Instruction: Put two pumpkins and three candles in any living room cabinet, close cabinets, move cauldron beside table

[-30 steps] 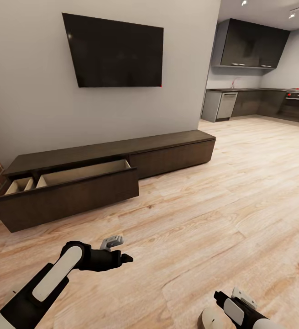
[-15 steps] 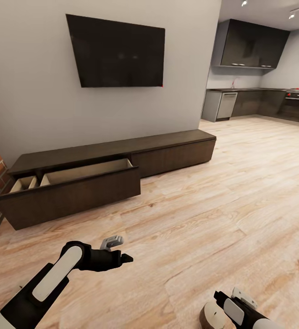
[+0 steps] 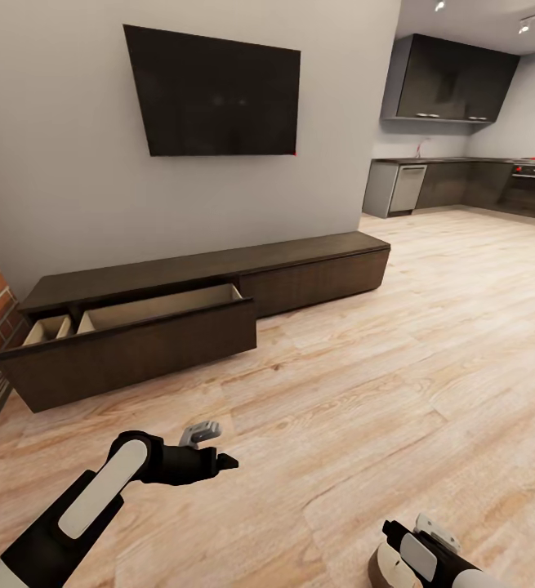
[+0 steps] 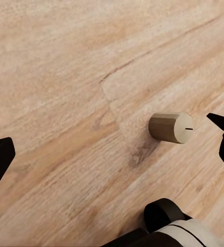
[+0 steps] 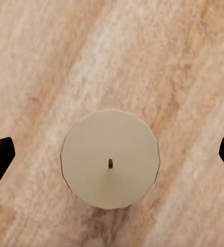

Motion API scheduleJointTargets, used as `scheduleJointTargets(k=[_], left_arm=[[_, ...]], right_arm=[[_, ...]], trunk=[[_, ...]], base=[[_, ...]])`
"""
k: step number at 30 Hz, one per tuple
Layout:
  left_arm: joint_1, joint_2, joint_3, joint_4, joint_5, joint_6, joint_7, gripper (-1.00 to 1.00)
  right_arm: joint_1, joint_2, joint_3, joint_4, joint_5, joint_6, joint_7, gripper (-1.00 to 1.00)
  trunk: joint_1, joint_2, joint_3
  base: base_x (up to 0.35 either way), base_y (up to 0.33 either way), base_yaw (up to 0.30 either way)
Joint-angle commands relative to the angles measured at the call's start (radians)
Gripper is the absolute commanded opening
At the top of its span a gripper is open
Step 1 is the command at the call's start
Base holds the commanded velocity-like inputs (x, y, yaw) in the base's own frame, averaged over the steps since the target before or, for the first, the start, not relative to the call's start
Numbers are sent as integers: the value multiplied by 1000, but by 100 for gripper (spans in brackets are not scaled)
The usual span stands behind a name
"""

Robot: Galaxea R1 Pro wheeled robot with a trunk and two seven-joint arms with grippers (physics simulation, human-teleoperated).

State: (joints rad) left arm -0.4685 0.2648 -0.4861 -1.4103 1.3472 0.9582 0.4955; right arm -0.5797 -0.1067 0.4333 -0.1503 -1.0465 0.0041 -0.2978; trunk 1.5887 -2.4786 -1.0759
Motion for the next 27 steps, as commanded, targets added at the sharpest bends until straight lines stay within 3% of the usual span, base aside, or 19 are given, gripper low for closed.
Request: scheduleJointTargets(k=[1,15,18,27], left_arm=[[-1,1,-2,-1,10,-1,11,100],[-1,3,-1,-5,10,-1,9,100],[-1,4,-1,-5,9,-2,9,100],[-1,12,6,-6,0,-5,16,100]], right_arm=[[0,-1,9,-2,-9,0,-6,100],[0,0,9,-3,-8,0,-6,100],[0,0,9,-3,-8,-1,-5,100],[0,1,10,-3,-7,-15,-4,100]], trunk=[[0,0,-1],[0,0,-1],[11,-21,-10],[15,-24,-45]], base=[[0,23,0],[0,3,0],[0,0,0],[0,0,0]])
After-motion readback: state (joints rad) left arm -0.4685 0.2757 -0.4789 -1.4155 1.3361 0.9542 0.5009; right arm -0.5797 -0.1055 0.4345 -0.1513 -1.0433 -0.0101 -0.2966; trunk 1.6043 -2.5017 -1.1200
